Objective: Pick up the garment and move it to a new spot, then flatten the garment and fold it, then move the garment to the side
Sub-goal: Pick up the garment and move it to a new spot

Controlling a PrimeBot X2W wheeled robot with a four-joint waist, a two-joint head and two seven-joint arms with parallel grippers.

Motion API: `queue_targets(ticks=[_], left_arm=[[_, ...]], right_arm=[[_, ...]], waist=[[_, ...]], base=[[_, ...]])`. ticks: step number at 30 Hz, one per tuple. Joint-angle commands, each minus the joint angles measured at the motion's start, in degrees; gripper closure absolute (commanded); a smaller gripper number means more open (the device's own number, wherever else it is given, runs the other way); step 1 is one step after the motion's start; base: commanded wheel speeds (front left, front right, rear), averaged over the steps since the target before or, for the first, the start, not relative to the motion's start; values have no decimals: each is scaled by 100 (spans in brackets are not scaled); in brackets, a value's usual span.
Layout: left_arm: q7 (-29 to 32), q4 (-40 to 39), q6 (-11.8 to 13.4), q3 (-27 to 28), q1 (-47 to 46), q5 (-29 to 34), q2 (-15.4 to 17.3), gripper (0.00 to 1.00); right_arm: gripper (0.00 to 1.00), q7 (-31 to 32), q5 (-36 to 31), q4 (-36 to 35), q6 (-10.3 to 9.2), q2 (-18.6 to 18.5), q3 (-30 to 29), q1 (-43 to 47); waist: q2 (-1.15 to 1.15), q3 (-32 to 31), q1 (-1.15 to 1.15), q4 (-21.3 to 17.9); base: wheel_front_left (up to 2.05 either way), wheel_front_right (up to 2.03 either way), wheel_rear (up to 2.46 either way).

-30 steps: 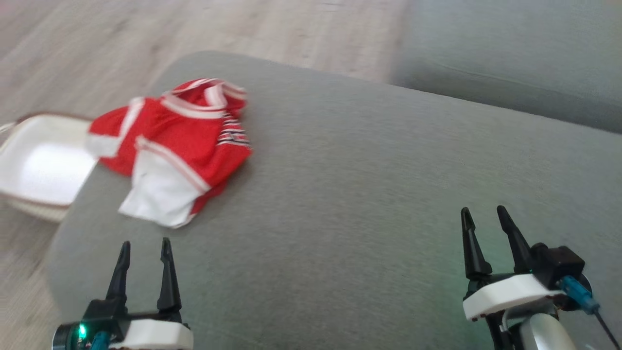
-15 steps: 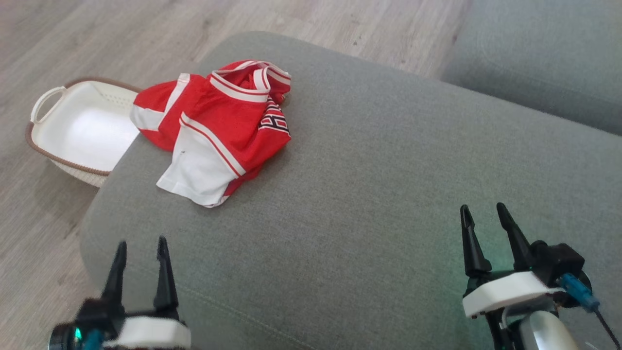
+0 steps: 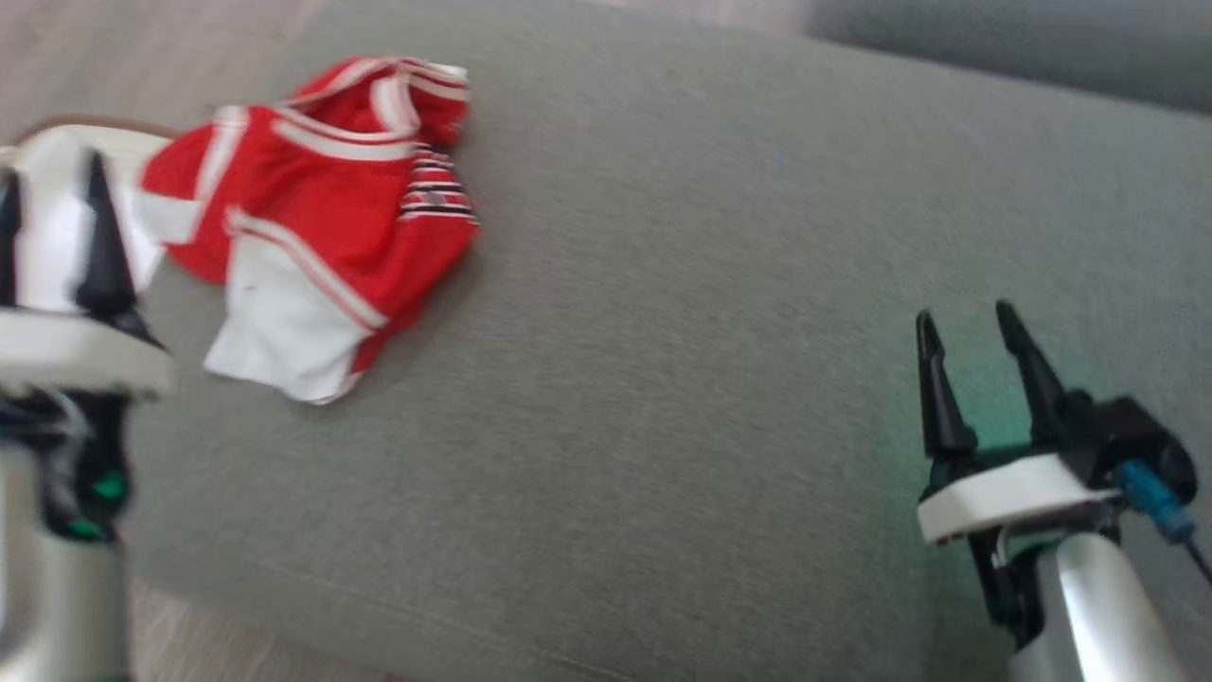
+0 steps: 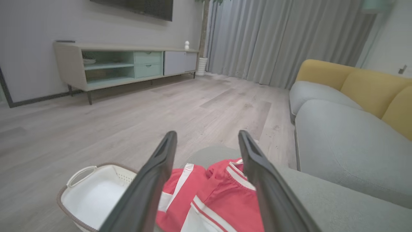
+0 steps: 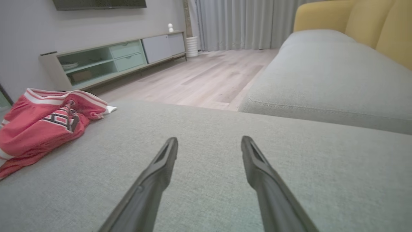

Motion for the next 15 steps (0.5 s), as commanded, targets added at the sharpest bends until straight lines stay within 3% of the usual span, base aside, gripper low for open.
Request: queue_targets(ticks=[1, 7, 15], left_arm=[[112, -52, -46, 285, -313, -82, 330, 0], [742, 760, -134, 562, -895, -350, 999, 0], [1904, 1586, -177, 732, -939, -923, 1361, 0]], right_arm=[[0, 24, -68, -274, 44, -34, 104, -241], [0, 211, -243, -747, 44, -34, -7, -348], [0, 240, -210, -1091, 44, -34, -89, -356]], waist=[[0, 456, -1, -482], [0, 1066, -1, -1180], [0, 1587, -1, -1828]], base=[[0, 0, 0], [0, 0, 0], [0, 0, 0]])
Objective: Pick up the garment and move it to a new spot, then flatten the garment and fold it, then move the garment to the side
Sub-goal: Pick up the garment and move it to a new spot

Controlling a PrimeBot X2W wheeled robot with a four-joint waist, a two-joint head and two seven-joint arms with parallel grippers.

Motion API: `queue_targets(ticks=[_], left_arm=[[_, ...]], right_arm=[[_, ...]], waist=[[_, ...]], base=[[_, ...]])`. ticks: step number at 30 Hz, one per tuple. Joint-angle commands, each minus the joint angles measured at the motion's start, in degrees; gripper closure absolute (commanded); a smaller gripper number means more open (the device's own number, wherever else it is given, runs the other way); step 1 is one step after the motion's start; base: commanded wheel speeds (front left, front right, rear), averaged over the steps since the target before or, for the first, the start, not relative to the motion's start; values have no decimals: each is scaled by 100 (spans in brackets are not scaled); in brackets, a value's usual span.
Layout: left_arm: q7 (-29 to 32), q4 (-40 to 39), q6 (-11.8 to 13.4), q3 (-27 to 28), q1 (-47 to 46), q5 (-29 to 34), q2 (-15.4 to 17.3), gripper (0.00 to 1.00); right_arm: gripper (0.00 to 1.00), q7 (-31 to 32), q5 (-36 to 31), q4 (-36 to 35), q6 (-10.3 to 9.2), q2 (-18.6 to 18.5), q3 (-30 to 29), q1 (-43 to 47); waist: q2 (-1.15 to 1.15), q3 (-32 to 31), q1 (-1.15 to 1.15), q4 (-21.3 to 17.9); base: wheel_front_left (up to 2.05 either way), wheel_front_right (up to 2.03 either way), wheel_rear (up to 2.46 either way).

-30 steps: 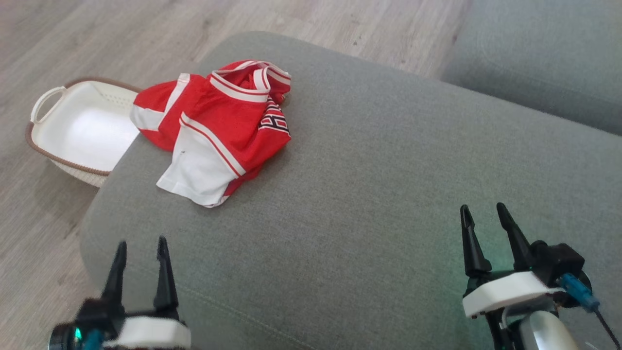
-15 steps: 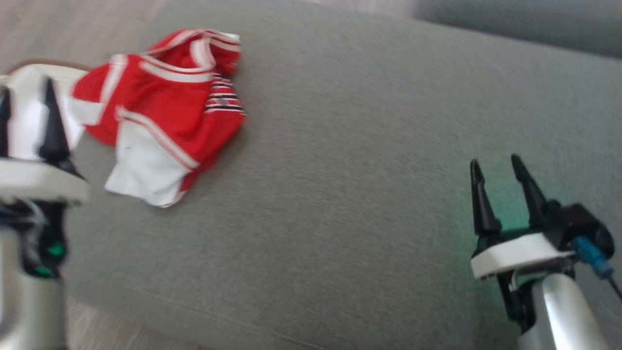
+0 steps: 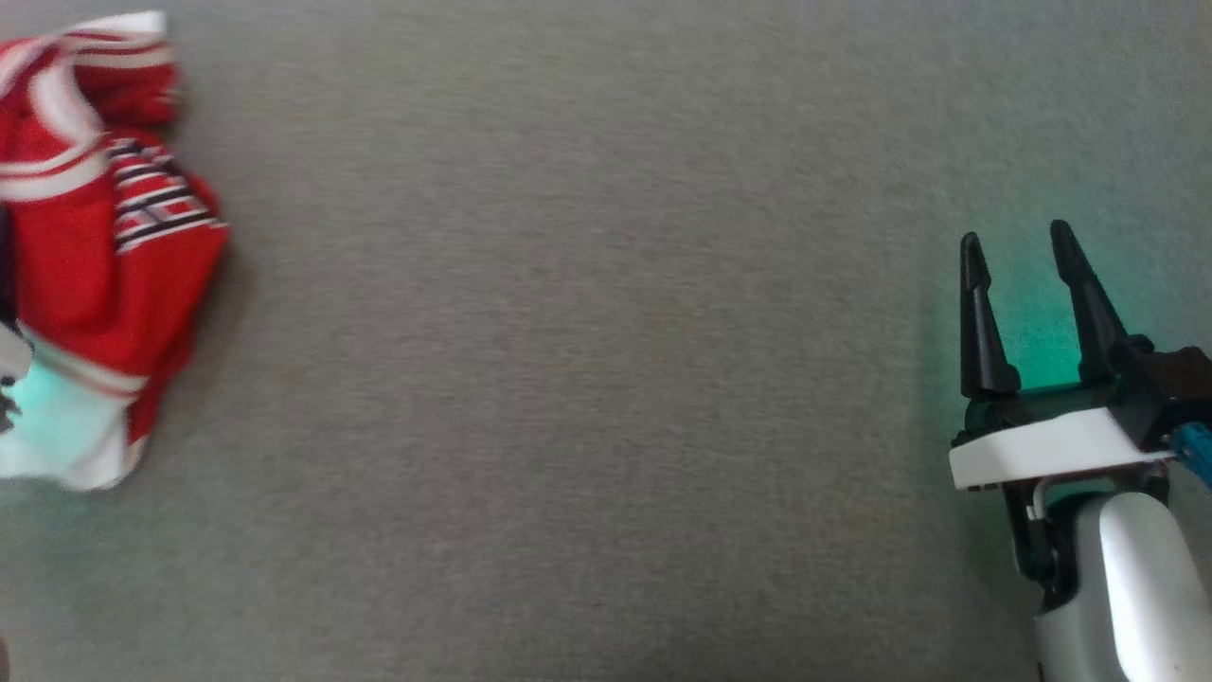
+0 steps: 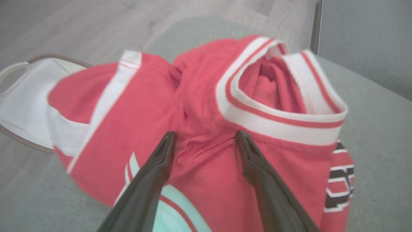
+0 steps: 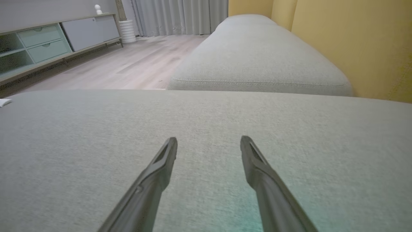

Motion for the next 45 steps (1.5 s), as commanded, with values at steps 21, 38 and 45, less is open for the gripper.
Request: queue_targets(ticks=[21, 38, 45], left_arm=[[-63, -239, 220, 188, -661, 384, 1155, 100], [-10, -2438, -94, -1124, -2281, 101, 468, 100], [25, -2558, -131, -1992, -2142, -127, -393, 100]], right_arm=[[0, -292, 418, 265, 44, -27, 216, -78], [0, -668, 1000, 940, 44, -27, 426, 195], [0, -697, 1061, 956, 44, -27, 515, 121]], waist=[[0, -628, -1, -344], [0, -1798, -1, -1228], [0, -1659, -1, -1921]], base=[[0, 0, 0], [0, 0, 0], [0, 0, 0]])
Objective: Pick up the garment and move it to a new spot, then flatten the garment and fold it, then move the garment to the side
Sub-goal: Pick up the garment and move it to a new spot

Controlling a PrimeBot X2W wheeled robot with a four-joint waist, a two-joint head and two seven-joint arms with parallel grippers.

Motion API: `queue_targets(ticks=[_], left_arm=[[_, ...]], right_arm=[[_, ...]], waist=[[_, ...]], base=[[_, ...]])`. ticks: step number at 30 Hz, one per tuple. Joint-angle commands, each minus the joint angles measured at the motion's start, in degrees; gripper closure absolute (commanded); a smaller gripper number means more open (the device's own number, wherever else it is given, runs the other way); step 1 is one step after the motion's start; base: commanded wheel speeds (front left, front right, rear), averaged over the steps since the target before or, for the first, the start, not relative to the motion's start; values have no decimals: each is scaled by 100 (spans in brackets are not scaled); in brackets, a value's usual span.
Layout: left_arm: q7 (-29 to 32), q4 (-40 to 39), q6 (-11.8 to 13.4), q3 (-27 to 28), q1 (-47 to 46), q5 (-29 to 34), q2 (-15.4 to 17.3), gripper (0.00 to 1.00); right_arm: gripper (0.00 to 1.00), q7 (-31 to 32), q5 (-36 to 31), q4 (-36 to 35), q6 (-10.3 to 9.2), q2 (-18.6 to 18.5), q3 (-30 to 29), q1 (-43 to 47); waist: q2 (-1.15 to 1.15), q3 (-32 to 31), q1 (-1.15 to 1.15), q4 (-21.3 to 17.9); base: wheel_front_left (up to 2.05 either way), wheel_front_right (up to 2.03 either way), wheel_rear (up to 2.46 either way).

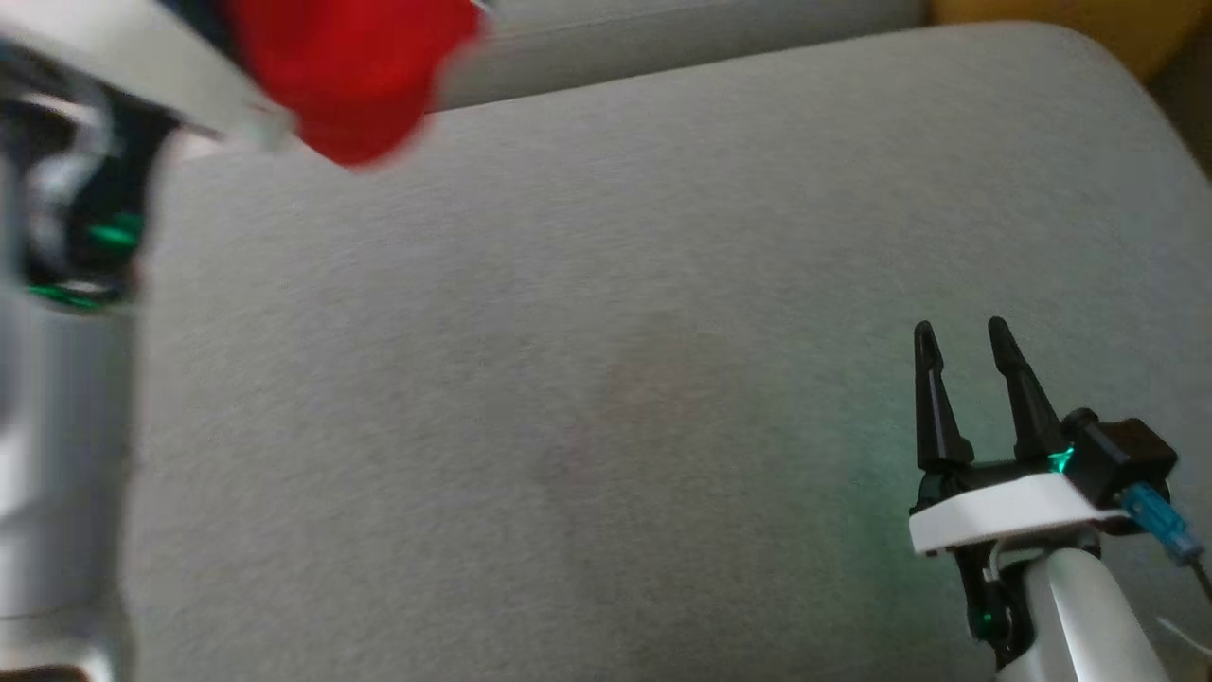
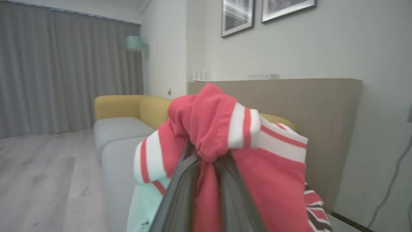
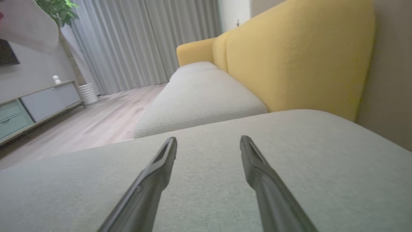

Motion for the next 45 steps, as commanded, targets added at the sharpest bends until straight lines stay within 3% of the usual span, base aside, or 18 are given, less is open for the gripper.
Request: queue_targets(ticks=[1, 7, 15, 16, 17, 18, 22, 29, 37, 45], left_arm=[[-66, -79, -25, 26, -12, 57, 87, 100], [-816, 832, 7, -615, 818, 358, -501, 100], [-1878, 2595, 297, -923, 1350, 903, -834, 100], [-2005, 2832, 328, -965, 1392, 960, -878, 69], [-2137, 3039, 340, -998, 1426, 993, -932, 21], [-2252, 3226, 354, -1015, 1451, 1004, -987, 0], [-2697, 3605, 290, -1015, 1553, 897, -1194, 0], [-3937, 3003, 114, -777, 2192, 635, -1219, 0], [-4297, 1980, 520, -137, 3341, 911, -719, 0], [-4307, 1485, 719, 467, 4422, 1135, -595, 0]], right_arm=[[0, -83, 42, -179, 44, -30, 143, -148], [0, -105, 118, -139, 44, -30, 304, -217], [0, -142, 160, -90, 44, -30, 441, -272], [0, -146, 158, -80, 44, -30, 444, -265], [0, -150, 155, -72, 44, -30, 441, -256], [0, -153, 149, -64, 44, -30, 430, -244], [0, -128, 85, -48, 44, -30, 358, -183], [0, 32, -74, -144, 44, -30, 236, -47], [0, 308, -228, -341, 44, -30, 32, 170], [0, 591, -230, -423, 44, -30, 7, 344]], waist=[[0, 106, 1, -362], [0, 310, 1, -903], [0, 420, 1, -1299], [0, 418, 1, -1312], [0, 411, 1, -1317], [0, 398, 1, -1310], [0, 272, 1, -1138], [0, -51, 1, -543], [0, -303, 1, 121], [0, -476, 1, 573]], base=[[0, 0, 0], [0, 0, 0], [0, 0, 0], [0, 0, 0], [0, 0, 0], [0, 0, 0], [0, 0, 0], [0, 0, 0], [0, 0, 0], [0, 0, 0]])
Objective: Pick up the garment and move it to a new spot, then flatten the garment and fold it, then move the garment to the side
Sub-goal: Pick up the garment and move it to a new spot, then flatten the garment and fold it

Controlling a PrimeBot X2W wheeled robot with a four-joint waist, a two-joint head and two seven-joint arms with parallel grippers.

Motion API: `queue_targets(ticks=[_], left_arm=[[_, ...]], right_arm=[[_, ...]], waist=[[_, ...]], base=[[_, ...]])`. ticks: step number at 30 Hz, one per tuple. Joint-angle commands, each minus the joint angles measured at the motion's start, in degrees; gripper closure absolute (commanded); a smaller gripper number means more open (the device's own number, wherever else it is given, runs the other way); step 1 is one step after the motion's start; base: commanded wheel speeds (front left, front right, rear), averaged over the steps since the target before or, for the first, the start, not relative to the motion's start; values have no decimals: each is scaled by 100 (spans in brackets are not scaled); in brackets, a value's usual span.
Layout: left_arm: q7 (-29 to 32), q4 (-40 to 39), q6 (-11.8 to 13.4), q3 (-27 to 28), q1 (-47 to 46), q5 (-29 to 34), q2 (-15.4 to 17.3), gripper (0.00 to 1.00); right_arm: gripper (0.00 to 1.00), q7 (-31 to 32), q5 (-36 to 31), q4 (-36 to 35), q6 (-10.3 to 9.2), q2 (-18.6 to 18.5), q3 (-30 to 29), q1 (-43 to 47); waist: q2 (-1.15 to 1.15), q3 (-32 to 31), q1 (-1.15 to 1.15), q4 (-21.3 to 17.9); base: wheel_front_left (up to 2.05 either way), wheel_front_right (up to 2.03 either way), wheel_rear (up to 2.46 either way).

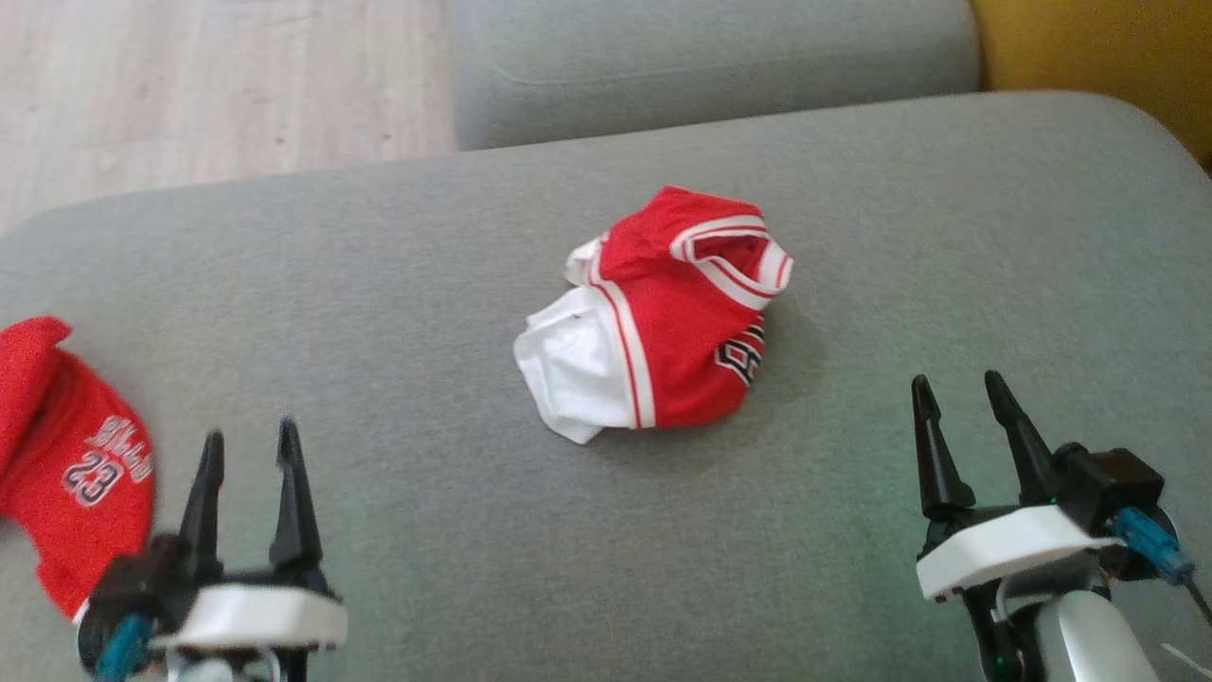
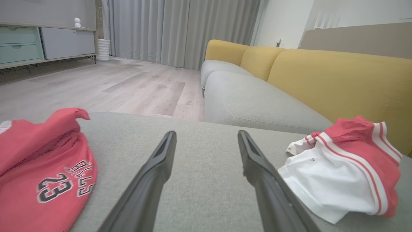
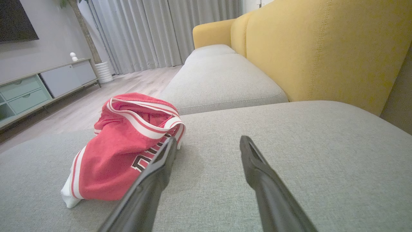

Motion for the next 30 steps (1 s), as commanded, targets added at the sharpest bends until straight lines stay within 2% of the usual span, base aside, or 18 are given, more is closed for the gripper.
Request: queue_targets(ticks=[1, 8, 30], left_arm=[[-45, -247, 35, 261, -62, 73, 139, 0], [-41, -480, 114, 288, 314, 99, 109, 0], [111, -693, 218, 129, 208, 102, 140, 0]], right_arm=[[0, 42, -2, -222, 44, -31, 115, -87], [0, 150, 73, -249, 44, -31, 77, -53], [0, 41, 205, -141, 44, -31, 216, -179]], waist=[[0, -92, 1, 155], [0, -100, 1, 285], [0, 28, 1, 165]], base=[[0, 0, 0], [0, 0, 0], [0, 0, 0]])
